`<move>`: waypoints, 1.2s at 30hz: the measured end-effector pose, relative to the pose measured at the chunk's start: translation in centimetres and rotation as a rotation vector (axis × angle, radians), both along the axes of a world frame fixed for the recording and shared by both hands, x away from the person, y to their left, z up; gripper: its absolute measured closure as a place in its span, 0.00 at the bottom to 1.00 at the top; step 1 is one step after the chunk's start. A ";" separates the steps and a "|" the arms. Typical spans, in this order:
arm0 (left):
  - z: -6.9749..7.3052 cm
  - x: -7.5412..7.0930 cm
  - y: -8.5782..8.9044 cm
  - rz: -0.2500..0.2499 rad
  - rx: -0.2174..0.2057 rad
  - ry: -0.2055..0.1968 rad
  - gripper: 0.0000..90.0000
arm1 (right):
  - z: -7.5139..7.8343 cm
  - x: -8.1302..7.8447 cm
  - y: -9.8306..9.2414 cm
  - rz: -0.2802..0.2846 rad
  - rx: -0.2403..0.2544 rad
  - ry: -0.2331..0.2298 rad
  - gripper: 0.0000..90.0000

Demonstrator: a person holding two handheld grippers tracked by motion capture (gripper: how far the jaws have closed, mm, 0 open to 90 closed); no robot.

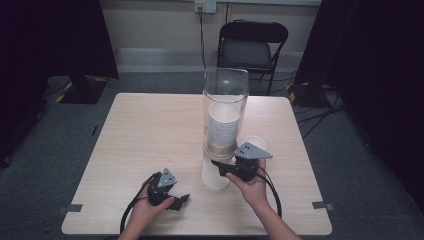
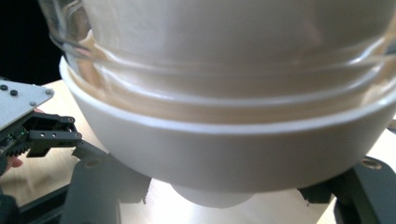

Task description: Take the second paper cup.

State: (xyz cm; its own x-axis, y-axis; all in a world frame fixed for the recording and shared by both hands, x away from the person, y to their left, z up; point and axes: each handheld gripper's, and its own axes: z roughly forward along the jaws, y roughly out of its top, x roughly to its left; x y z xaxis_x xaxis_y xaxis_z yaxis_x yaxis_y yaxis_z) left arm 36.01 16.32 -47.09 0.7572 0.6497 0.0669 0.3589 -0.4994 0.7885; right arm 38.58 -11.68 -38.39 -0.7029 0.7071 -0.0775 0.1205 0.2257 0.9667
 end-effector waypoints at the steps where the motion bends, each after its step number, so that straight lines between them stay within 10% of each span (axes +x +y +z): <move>1: 0.0 0.0 0.0 0.000 0.000 0.000 0.16 | 0.0 0.0 0.0 0.000 0.000 0.000 0.37; 11: 0.0 0.0 0.0 0.000 -0.001 -0.001 0.16 | -0.5 -0.1 0.0 0.003 0.018 -0.009 0.38; 14: 0.0 -0.1 0.0 0.002 -0.004 0.004 0.16 | -3.3 0.2 0.0 0.003 -0.089 0.138 0.41; 16: 0.0 -0.1 0.1 0.003 -0.004 0.004 0.16 | -5.7 -0.8 -0.2 0.004 -0.067 0.165 0.41; 23: 0.0 -0.1 0.1 0.002 -0.002 0.004 0.15 | -6.8 -1.7 -0.8 0.044 -0.178 0.245 0.39; 36: 0.0 -0.1 0.1 0.001 0.005 0.003 0.15 | -6.0 -3.0 -5.9 0.002 -0.150 0.189 0.38</move>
